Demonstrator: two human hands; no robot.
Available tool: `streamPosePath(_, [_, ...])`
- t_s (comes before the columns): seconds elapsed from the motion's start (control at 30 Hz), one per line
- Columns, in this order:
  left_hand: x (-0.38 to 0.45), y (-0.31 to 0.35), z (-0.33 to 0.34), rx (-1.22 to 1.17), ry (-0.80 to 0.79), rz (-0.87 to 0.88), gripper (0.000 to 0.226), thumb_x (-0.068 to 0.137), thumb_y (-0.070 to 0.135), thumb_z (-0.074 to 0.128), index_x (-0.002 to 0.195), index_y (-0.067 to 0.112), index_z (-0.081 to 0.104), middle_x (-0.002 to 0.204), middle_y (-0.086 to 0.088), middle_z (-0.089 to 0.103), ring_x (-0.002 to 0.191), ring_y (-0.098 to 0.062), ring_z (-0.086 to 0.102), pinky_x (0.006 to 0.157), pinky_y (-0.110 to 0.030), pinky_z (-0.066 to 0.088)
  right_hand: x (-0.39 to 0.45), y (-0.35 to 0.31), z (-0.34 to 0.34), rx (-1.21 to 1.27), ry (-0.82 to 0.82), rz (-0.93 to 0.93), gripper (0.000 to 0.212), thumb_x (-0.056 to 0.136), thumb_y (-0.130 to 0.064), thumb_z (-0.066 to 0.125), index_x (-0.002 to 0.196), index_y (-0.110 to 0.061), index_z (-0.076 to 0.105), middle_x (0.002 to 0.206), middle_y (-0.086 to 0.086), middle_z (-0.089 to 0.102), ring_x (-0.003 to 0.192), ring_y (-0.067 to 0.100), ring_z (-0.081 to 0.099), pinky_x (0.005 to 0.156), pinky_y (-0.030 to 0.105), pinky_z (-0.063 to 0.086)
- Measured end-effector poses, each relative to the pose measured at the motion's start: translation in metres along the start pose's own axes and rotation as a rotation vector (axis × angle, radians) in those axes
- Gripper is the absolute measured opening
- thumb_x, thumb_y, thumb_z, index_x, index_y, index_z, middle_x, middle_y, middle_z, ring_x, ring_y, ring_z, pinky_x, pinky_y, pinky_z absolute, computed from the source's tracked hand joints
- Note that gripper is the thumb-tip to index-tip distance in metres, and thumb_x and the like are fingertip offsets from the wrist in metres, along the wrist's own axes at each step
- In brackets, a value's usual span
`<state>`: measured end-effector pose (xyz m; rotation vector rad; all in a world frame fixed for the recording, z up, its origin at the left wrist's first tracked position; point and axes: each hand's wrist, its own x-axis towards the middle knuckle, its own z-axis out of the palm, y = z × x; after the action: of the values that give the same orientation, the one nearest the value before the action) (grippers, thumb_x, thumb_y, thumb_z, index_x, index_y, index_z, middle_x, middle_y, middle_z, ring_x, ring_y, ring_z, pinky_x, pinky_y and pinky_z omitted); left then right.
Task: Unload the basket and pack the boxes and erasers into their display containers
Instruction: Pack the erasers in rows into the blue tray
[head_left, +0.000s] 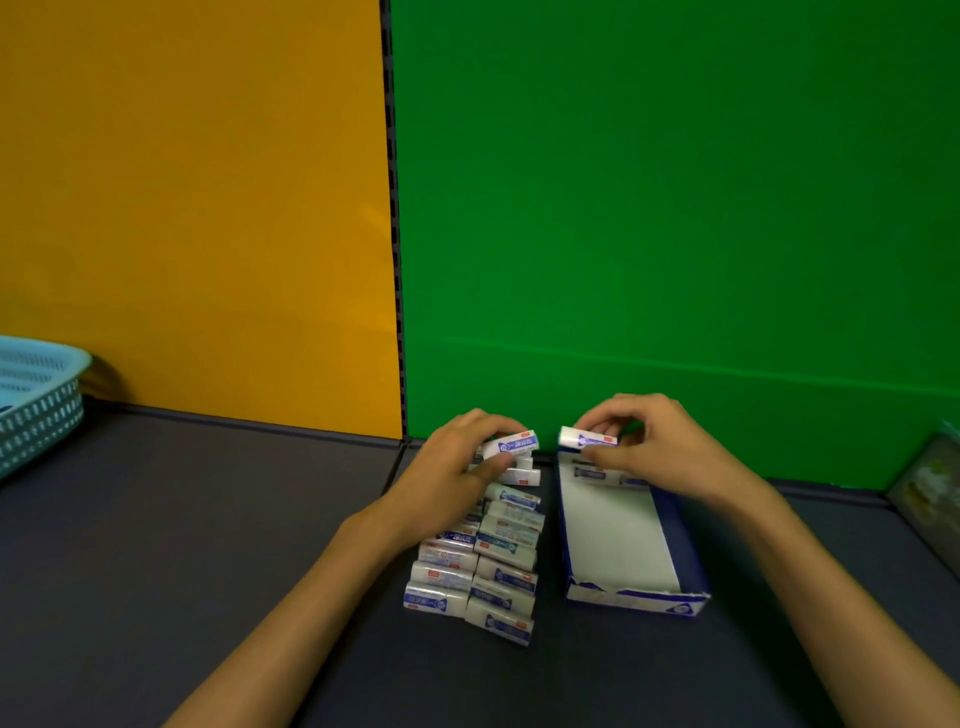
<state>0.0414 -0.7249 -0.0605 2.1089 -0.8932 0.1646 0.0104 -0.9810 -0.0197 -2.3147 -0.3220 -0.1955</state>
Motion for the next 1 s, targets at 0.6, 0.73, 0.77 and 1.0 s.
streamPosePath(0.6, [0.063,0.038,0.067,0.342,-0.145,-0.077,0.028,0.085,0.015,0.071,0.112,0.024,0.067,0.104,0.000,0.074,0.101,-0.024,0.061,0.086,-0.040,0.049,-0.015,0.046,-0.018,-0.531,-0.097,0.105,0.015,0.074,-0.026,0.078,0.089,-0.028,0.075,0.082,-0.016,0.071,0.080,0.005,0.063,0.075,0.033,0.054])
streamPosePath(0.73, [0.068,0.041,0.075,0.444,-0.173,-0.097,0.027,0.081,0.010,0.066,0.106,0.021,0.067,0.099,-0.008,0.071,0.096,-0.032,0.062,0.080,-0.041,0.051,-0.016,0.052,-0.015,-0.554,-0.087,0.106,0.022,0.076,-0.022,0.079,0.098,-0.024,0.076,0.091,-0.006,0.070,0.087,0.015,0.061,0.076,0.033,0.051])
streamPosePath(0.77, [0.068,0.042,0.077,0.481,-0.184,-0.095,0.025,0.082,0.010,0.065,0.105,0.019,0.067,0.100,-0.010,0.070,0.096,-0.033,0.061,0.080,-0.041,0.051,-0.016,0.053,-0.013,-0.567,-0.081,0.092,0.022,0.077,-0.022,0.079,0.098,-0.024,0.076,0.090,-0.005,0.070,0.089,0.016,0.058,0.077,0.034,0.050])
streamPosePath(1.0, [0.074,0.048,0.086,0.700,-0.279,-0.049,0.017,0.082,0.003,0.064,0.095,0.013,0.069,0.097,-0.014,0.070,0.096,-0.035,0.058,0.100,-0.033,0.034,-0.019,0.059,-0.004,-0.611,-0.071,0.064,0.017,0.076,-0.020,0.078,0.093,-0.023,0.074,0.086,-0.006,0.069,0.088,0.018,0.051,0.076,0.037,0.049])
